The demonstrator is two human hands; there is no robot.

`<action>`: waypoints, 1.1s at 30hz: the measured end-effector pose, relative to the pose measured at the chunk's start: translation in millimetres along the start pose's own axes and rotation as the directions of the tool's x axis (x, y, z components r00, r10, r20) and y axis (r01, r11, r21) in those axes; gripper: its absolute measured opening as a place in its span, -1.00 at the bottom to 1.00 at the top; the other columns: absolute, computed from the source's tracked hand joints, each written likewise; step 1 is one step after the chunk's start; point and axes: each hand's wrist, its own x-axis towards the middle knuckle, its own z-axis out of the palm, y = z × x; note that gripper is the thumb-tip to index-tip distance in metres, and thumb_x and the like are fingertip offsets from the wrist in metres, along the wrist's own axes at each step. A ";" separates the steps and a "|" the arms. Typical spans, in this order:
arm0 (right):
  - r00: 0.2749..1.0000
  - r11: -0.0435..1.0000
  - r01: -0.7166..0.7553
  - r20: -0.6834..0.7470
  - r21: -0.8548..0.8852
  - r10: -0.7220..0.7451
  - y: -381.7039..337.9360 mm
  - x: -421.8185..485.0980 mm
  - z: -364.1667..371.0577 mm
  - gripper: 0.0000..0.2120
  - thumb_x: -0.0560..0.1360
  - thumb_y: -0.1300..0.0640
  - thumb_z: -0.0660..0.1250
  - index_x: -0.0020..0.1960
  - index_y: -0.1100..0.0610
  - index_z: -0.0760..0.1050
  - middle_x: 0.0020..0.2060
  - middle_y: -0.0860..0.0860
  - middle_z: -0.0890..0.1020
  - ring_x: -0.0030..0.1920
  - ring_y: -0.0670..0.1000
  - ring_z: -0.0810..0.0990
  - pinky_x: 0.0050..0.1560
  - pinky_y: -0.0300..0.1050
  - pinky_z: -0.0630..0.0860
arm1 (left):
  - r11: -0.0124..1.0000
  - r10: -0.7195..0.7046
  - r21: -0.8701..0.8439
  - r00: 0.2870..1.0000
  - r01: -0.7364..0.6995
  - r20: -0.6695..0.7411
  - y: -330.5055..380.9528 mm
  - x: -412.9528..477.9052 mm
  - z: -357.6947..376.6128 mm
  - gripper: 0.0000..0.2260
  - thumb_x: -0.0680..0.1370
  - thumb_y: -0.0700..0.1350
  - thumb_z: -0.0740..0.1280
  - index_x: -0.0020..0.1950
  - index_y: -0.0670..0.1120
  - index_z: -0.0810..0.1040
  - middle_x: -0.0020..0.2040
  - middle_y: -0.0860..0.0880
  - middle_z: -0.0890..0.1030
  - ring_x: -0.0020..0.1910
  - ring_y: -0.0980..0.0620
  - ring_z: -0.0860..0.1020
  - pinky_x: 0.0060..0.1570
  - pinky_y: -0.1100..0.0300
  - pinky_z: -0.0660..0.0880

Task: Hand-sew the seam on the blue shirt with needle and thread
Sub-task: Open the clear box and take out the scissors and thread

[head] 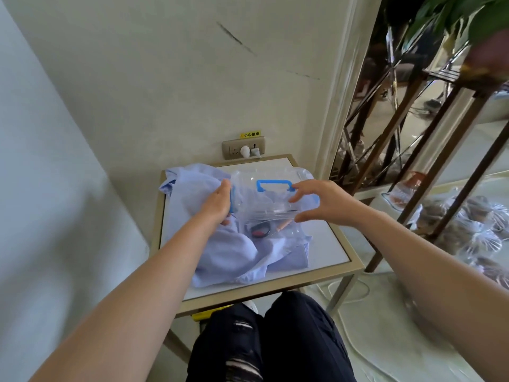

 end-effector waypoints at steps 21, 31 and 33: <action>0.945 0.279 -0.050 -0.045 0.959 0.323 -51.0 16.0 -12.5 -0.56 0.70 -0.02 0.03 0.09 0.29 0.55 -0.12 0.19 0.71 -0.12 0.13 0.68 0.11 0.06 0.58 | 0.834 0.162 -0.513 0.979 -0.204 -0.127 30.4 -10.4 -5.7 -0.84 0.54 -0.23 0.37 0.09 -0.14 0.48 -0.28 -0.04 0.57 -0.55 0.11 0.45 -0.48 0.30 0.37; 0.994 0.922 0.111 0.044 -0.371 -0.102 29.4 -16.1 8.9 -0.84 0.49 0.05 0.43 0.07 0.03 0.60 0.41 0.00 0.41 0.52 0.06 0.16 0.47 0.15 0.15 | 0.544 -0.144 -0.818 0.940 -0.185 -0.308 5.5 20.2 -27.3 -0.89 0.63 -0.29 0.17 -0.02 -0.12 0.41 -0.25 -0.05 0.51 -0.66 0.18 0.28 -0.61 0.36 0.22; 0.956 0.936 0.196 -0.157 -0.291 -0.249 37.1 -14.7 11.2 -0.96 0.52 0.10 0.42 -0.08 0.07 0.61 0.06 -0.03 0.63 0.25 0.07 0.50 0.34 -0.07 0.21 | 0.580 -0.171 -0.793 0.923 -0.189 -0.345 5.1 27.6 -18.8 -0.77 0.63 -0.27 0.16 0.28 -0.15 0.41 -0.26 -0.04 0.53 -0.65 0.18 0.29 -0.61 0.37 0.22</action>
